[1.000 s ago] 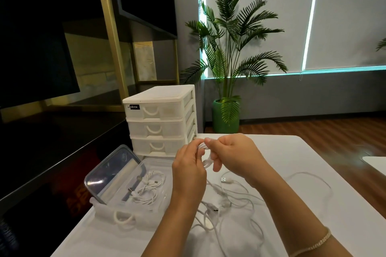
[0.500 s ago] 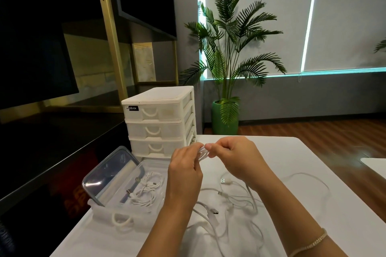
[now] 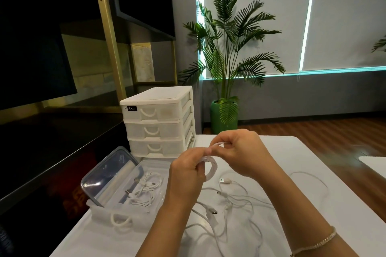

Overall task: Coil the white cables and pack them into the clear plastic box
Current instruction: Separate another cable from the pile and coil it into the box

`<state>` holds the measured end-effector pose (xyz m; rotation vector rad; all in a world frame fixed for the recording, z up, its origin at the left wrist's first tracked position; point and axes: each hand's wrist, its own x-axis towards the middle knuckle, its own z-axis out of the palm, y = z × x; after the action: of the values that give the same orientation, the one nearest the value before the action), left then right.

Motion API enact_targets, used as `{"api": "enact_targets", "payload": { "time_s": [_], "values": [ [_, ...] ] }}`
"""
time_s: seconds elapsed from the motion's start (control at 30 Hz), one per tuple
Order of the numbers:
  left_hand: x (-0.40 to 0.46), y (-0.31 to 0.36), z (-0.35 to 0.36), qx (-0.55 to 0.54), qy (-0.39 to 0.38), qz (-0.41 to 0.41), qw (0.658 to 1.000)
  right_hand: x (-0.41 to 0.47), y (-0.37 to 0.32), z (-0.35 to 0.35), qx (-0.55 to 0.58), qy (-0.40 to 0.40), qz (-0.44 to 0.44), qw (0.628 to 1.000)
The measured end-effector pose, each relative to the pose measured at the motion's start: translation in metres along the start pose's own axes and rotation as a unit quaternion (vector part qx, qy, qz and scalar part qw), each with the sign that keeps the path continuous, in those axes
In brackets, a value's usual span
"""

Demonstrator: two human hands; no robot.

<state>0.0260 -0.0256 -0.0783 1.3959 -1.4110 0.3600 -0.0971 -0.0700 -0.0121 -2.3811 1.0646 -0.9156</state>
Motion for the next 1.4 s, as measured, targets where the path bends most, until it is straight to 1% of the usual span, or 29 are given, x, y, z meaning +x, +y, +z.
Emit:
{"api": "enact_targets", "payload": {
  "time_s": [0.07, 0.17, 0.27, 0.37, 0.43, 0.5, 0.57, 0.7, 0.77, 0.83, 0.93, 1.0, 1.07, 1.1, 1.17, 1.27, 1.4],
  "values": [
    [0.001, 0.002, -0.002, -0.029, -0.007, -0.001, 1.000, 0.000, 0.002, -0.001, 0.021, 0.012, 0.009, 1.000],
    [0.002, 0.006, -0.003, -0.079, -0.039, -0.051, 0.995, 0.000, 0.005, 0.000, 0.051, 0.022, 0.018, 0.998],
    [0.002, 0.011, -0.006, -0.118, -0.046, -0.088, 0.988, 0.001, 0.006, 0.001, 0.080, 0.035, 0.023, 0.996],
    [0.002, 0.018, -0.010, -0.101, -0.048, -0.076, 0.991, 0.002, 0.007, 0.002, 0.119, 0.051, 0.030, 0.991],
    [0.002, 0.025, -0.011, -0.083, -0.080, -0.077, 0.990, 0.002, 0.007, 0.004, 0.134, 0.069, 0.034, 0.988],
    [-0.001, 0.035, -0.011, -0.100, -0.121, -0.079, 0.984, 0.003, 0.009, 0.004, 0.132, 0.087, 0.048, 0.986],
    [-0.003, 0.044, -0.009, -0.104, -0.131, -0.052, 0.985, 0.005, 0.011, 0.003, 0.126, 0.089, 0.065, 0.986],
    [-0.003, 0.041, -0.011, -0.086, -0.094, -0.011, 0.992, 0.007, 0.015, 0.007, 0.125, 0.079, 0.077, 0.986],
    [-0.003, 0.037, -0.011, -0.087, -0.064, -0.013, 0.994, 0.007, 0.015, 0.011, 0.124, 0.062, 0.089, 0.986],
    [-0.003, 0.038, -0.011, -0.098, -0.052, -0.026, 0.993, 0.007, 0.015, 0.012, 0.115, 0.049, 0.095, 0.988],
    [-0.003, 0.036, -0.010, -0.100, -0.053, -0.056, 0.992, 0.005, 0.014, 0.010, 0.113, 0.038, 0.090, 0.989],
    [-0.002, 0.033, -0.011, -0.105, -0.044, -0.099, 0.989, 0.004, 0.012, 0.008, 0.085, 0.044, 0.057, 0.994],
    [-0.001, 0.029, -0.011, -0.116, -0.008, -0.134, 0.984, 0.002, 0.006, 0.003, 0.050, 0.069, 0.007, 0.996],
    [0.000, 0.028, -0.011, -0.118, 0.012, -0.150, 0.981, 0.001, 0.003, 0.000, 0.047, 0.068, -0.012, 0.997],
    [0.000, 0.026, -0.010, -0.125, 0.041, -0.177, 0.975, -0.003, -0.004, -0.003, 0.052, 0.009, -0.022, 0.998],
    [0.000, 0.024, -0.008, -0.136, 0.069, -0.215, 0.965, -0.004, -0.007, 0.001, 0.036, -0.091, -0.003, 0.995],
    [0.002, 0.026, -0.011, -0.141, 0.110, -0.253, 0.951, -0.005, -0.007, 0.004, 0.076, -0.141, 0.026, 0.987]
  ]
}}
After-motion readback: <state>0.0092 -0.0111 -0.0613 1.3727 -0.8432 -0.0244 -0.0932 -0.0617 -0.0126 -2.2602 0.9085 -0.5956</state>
